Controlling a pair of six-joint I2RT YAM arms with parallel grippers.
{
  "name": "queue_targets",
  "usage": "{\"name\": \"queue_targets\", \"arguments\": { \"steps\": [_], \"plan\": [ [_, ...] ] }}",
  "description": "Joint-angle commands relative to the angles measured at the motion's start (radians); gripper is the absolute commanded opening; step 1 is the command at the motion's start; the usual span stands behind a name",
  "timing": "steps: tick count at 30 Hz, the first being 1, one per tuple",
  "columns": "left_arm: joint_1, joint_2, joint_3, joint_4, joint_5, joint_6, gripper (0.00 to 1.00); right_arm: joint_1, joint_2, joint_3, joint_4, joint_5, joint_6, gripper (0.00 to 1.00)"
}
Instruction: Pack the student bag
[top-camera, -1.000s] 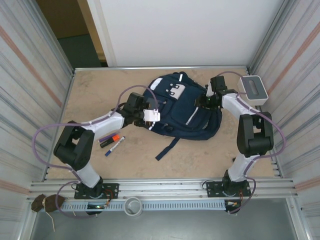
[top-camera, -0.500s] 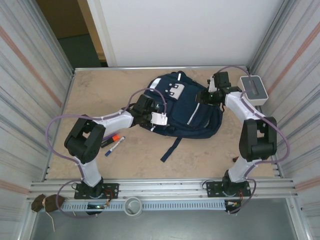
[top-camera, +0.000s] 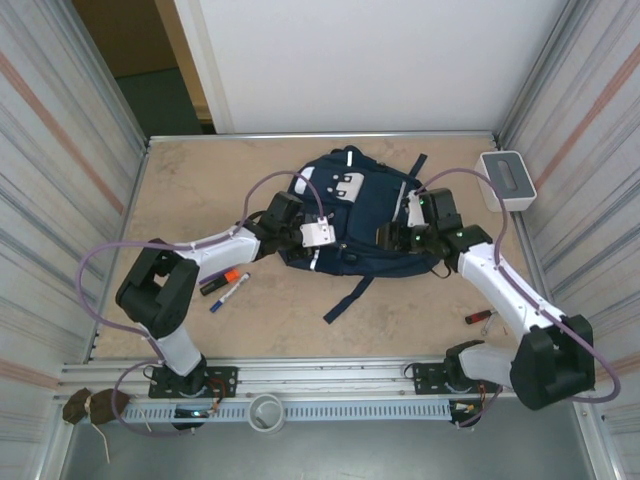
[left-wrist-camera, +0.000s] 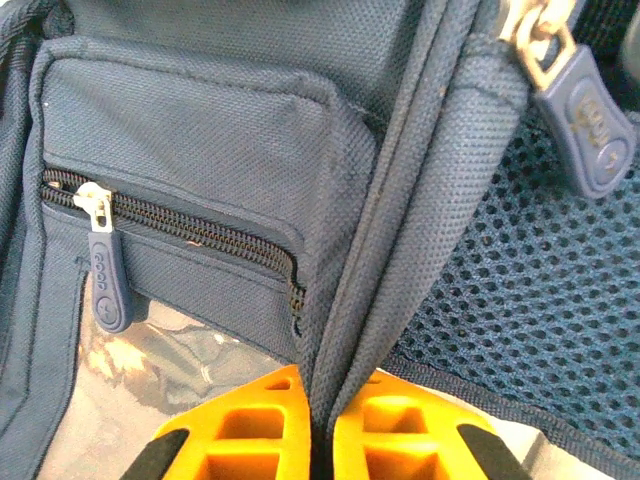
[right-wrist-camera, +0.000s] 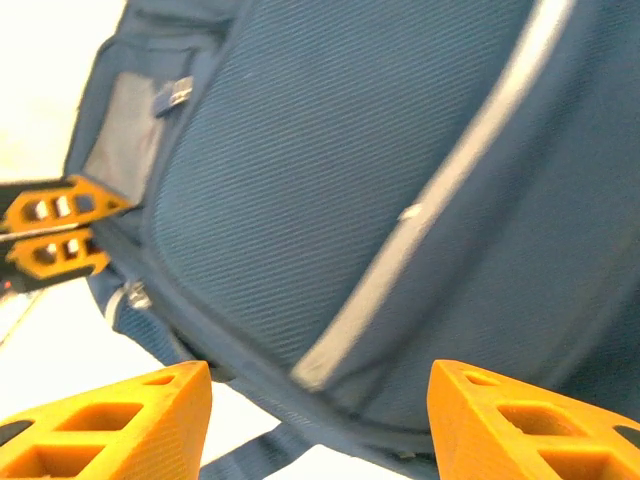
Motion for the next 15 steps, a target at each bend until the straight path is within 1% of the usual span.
{"name": "queue_targets", "arguments": {
  "steps": [1,5,7,10,15],
  "plan": [
    [-0.007,-0.074,-0.007,-0.016,0.143,-0.179,0.0,0.102,-0.066,-0.045,0.071,0.066,0.012,0.55],
    [-0.007,-0.087,0.023,-0.054,0.184,-0.227,0.0,0.214,-0.071,-0.124,0.22,0.126,0.042,0.48],
    [-0.005,-0.087,0.038,-0.08,0.193,-0.232,0.0,0.273,-0.055,-0.136,0.274,0.167,0.041,0.47],
    [-0.007,-0.088,0.051,-0.1,0.217,-0.23,0.0,0.364,-0.024,-0.135,0.326,0.27,0.019,0.47],
    [0.012,-0.091,0.063,-0.122,0.303,-0.232,0.0,0.492,0.041,-0.117,0.372,0.515,-0.072,0.49]
  ]
}}
